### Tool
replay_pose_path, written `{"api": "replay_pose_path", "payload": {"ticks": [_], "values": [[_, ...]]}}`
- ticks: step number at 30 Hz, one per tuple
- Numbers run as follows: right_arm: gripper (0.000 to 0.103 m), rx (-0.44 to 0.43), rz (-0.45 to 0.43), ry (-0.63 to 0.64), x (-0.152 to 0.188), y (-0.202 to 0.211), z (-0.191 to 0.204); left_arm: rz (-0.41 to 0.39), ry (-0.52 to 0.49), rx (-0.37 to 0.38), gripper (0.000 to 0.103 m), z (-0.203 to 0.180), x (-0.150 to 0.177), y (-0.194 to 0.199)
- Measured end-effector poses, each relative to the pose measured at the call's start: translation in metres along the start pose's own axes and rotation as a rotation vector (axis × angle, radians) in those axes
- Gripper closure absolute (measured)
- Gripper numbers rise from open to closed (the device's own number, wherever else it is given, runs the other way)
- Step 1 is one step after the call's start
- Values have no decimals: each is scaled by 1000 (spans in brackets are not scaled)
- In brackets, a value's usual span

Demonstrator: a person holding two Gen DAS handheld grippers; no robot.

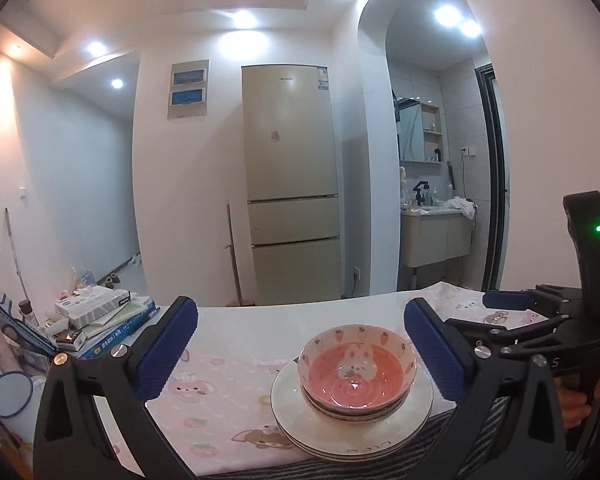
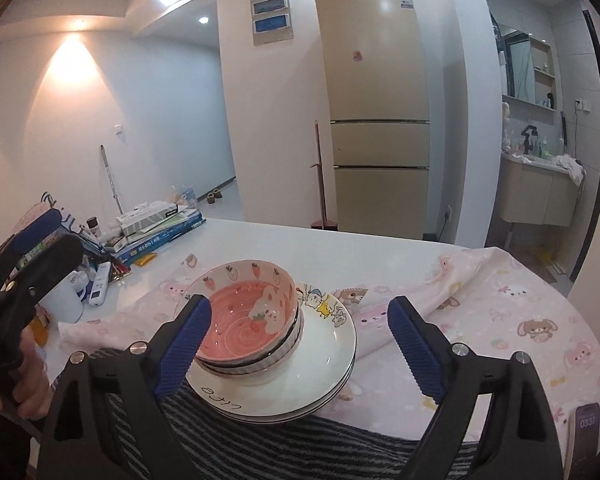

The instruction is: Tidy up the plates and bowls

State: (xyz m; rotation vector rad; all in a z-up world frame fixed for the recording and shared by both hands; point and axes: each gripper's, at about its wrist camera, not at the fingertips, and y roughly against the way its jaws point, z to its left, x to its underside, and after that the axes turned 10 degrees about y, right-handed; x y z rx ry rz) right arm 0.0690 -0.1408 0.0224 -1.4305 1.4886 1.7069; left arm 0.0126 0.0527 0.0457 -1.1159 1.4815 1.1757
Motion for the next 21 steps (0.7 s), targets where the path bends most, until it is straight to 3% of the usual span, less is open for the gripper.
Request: {"api": "replay_pose_path", "payload": {"ticks": [3,5,11,15,21], "values": [[10,8,-40,8,8,-2,4,-33,-22,-9,0,-1,8,-1],[0,24,-53,29,12,-4,7,-53,-40,-12,0,-2,16,-2],[0,122,-141,75,30,-2,10,-68,-29,-28,0,-2,36,-4],[0,114,-140,31,37,-5,3,-77,-6,-75,0,7,46,-10],[0,155,-167,16,47,-6,2,-40,48,-83,0,19,54,-19]]}}
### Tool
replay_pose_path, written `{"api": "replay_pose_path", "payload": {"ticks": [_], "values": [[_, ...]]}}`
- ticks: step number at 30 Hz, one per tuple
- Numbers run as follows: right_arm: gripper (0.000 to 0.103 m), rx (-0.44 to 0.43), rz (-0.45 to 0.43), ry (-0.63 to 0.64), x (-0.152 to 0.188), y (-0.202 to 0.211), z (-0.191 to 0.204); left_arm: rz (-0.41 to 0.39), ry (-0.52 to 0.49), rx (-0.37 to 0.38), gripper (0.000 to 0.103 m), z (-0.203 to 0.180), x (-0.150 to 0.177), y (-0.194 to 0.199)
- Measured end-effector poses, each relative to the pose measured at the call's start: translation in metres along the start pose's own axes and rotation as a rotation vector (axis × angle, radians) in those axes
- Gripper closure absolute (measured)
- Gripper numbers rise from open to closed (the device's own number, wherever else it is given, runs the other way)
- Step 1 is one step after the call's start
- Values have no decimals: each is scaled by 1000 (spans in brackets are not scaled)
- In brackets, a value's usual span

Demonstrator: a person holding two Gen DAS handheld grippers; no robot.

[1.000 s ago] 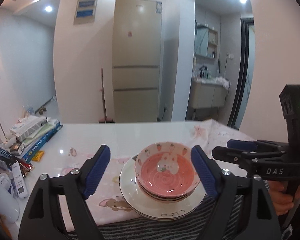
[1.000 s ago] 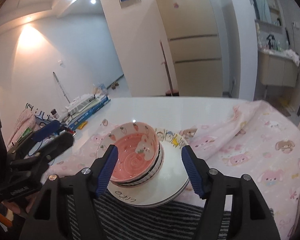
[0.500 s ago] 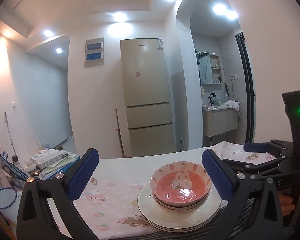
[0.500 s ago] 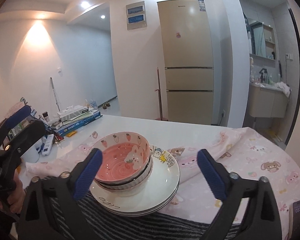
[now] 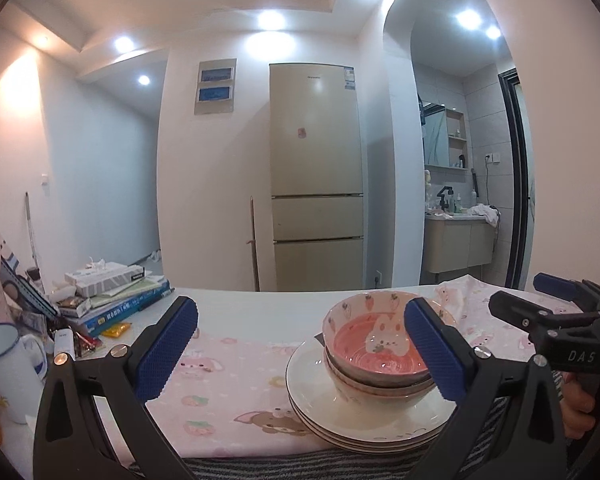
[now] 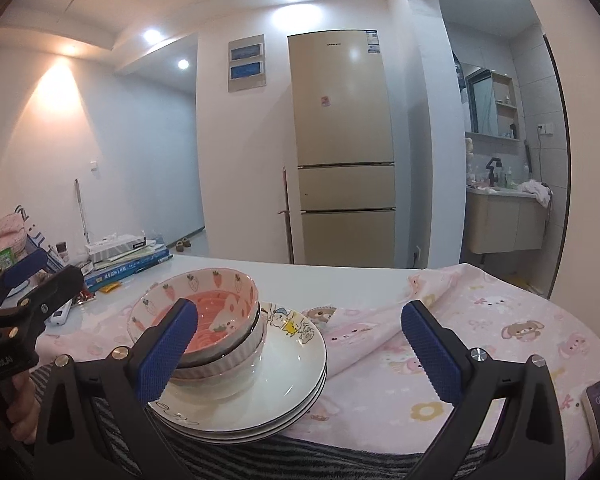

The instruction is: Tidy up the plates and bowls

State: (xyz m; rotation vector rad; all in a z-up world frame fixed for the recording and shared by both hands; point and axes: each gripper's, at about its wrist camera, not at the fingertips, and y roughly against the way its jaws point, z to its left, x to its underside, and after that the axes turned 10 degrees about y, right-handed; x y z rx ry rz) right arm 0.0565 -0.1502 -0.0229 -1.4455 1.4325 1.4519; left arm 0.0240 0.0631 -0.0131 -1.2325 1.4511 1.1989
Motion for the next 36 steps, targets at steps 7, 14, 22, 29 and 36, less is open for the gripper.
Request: {"api": "replay_pose_path", "payload": {"ticks": [7,14,22,29,36], "values": [[0,10,-1,1,5,2,0,-11,-2,-20,0,2,8,2],[0,18,-6,7,6,5,1,-58,2,-40,0,6,9,9],[0,37,-34,37,5,13,7,-75,7,-43,0,7,10,11],[0,47,-50,48,4,17,8,-79,3,-48,0,6,10,10],[0,41,-47,53,4,18,9,-113,-9,-73,0,3,12,17]]}}
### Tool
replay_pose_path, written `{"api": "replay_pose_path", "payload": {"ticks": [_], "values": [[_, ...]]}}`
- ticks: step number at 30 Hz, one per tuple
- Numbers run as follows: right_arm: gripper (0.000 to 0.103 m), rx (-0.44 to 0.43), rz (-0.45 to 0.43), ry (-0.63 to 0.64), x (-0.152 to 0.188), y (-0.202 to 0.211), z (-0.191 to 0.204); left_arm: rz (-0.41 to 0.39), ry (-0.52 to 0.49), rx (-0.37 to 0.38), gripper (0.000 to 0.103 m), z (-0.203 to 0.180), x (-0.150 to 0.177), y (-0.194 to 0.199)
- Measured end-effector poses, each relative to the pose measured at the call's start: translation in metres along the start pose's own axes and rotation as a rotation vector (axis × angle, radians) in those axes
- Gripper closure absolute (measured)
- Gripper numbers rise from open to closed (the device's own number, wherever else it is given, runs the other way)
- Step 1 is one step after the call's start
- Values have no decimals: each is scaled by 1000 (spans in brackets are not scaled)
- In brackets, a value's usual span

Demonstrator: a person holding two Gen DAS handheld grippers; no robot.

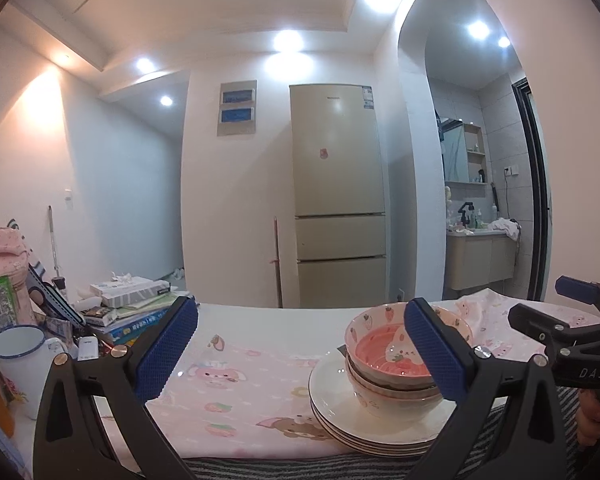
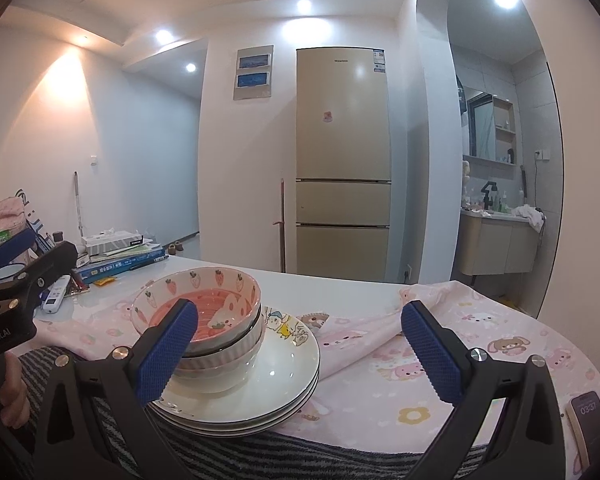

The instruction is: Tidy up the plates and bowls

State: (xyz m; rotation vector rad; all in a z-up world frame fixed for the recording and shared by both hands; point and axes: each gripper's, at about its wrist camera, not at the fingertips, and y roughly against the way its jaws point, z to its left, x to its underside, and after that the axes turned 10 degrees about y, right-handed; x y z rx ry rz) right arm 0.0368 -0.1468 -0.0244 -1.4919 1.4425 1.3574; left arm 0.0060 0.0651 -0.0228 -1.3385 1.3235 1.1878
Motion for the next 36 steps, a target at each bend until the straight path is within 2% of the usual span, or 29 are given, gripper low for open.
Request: {"api": "replay_pose_path", "payload": {"ticks": [36], "values": [[0,4,6,22,-2,4,2,25,5,-29,0,4,2,-6]]}}
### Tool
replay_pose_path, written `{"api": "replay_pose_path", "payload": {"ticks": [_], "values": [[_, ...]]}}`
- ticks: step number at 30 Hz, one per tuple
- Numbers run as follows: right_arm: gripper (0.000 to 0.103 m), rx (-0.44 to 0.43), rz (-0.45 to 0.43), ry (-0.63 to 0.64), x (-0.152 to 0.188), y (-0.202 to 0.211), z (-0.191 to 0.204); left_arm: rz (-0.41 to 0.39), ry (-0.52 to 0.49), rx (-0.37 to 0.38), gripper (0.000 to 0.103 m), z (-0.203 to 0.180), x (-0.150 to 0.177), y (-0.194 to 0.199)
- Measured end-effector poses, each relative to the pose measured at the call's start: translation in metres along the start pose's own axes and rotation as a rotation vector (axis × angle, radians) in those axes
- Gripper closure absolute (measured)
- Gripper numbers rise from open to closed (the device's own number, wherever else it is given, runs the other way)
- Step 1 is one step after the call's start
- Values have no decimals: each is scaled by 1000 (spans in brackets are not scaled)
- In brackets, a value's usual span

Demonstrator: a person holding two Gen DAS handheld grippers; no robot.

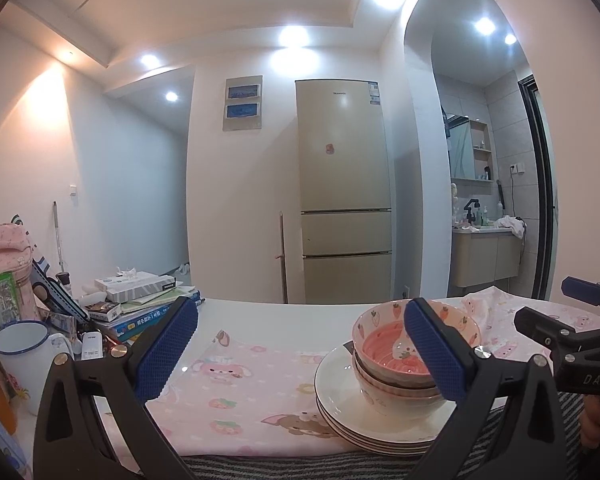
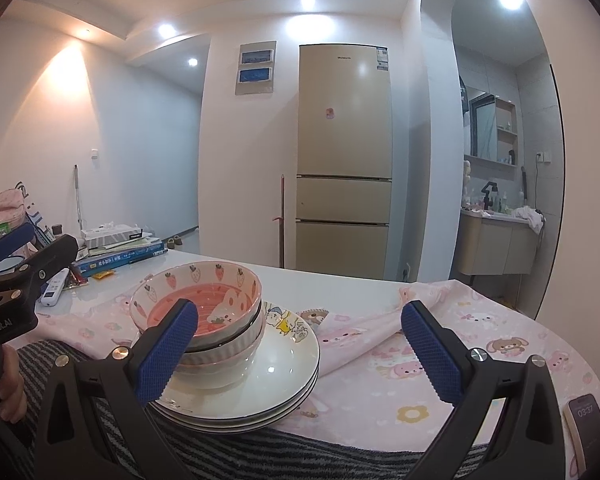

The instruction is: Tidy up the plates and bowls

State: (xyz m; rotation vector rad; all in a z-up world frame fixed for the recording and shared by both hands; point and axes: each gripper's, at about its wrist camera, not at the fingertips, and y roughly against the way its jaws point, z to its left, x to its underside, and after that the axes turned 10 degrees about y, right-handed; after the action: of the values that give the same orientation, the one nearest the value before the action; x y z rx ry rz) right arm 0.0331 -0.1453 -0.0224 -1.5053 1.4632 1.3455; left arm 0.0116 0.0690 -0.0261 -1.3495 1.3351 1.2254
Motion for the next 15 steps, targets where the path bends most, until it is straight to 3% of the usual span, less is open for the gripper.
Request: {"api": "replay_pose_path", "payload": {"ticks": [15], "values": [[0,2,8,-5,2,-3,-1,-16,-14,0,0,-1,1,3]]}}
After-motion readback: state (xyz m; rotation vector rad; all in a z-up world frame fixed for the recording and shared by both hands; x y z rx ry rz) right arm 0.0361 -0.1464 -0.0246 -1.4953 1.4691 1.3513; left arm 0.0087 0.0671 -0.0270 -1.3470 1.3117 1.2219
